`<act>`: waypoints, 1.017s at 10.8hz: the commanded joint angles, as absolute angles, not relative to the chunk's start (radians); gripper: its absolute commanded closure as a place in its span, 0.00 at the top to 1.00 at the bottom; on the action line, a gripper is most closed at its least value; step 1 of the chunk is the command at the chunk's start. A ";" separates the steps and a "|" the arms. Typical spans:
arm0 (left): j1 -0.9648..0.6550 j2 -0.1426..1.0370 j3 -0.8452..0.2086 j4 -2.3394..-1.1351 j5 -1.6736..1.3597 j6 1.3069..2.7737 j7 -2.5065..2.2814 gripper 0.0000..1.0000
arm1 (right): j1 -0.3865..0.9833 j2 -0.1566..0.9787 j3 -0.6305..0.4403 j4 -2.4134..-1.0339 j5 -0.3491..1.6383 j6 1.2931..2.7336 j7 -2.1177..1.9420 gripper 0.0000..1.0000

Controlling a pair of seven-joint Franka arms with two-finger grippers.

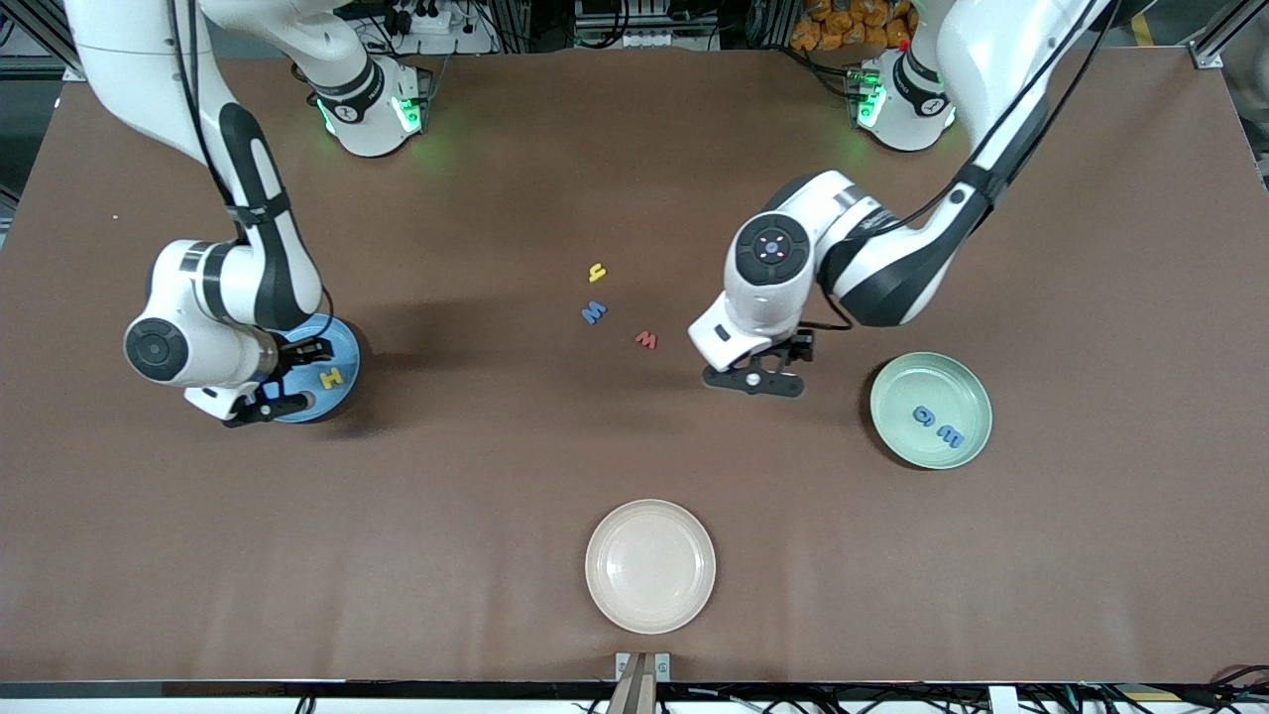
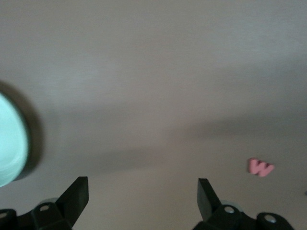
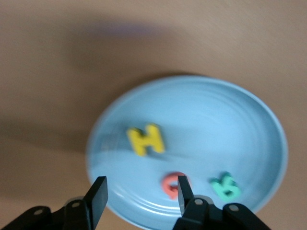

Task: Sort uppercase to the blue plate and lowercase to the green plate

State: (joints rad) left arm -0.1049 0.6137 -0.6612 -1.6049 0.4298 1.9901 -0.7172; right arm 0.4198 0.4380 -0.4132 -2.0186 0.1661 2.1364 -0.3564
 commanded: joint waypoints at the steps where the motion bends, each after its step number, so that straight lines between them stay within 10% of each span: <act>1: -0.141 0.664 -0.655 -1.594 0.420 2.022 -0.884 1.00 | 0.469 0.373 -0.413 -2.022 0.207 2.129 -0.312 0.67; 7: -0.245 0.698 -0.600 -1.592 0.391 2.095 -1.395 1.00 | 0.525 0.327 -0.333 -2.005 0.204 2.198 -0.221 0.68; 11: -0.288 0.730 -0.595 -1.592 0.365 2.192 -1.781 1.00 | 0.517 0.314 -0.255 -2.016 0.196 2.206 -0.232 0.92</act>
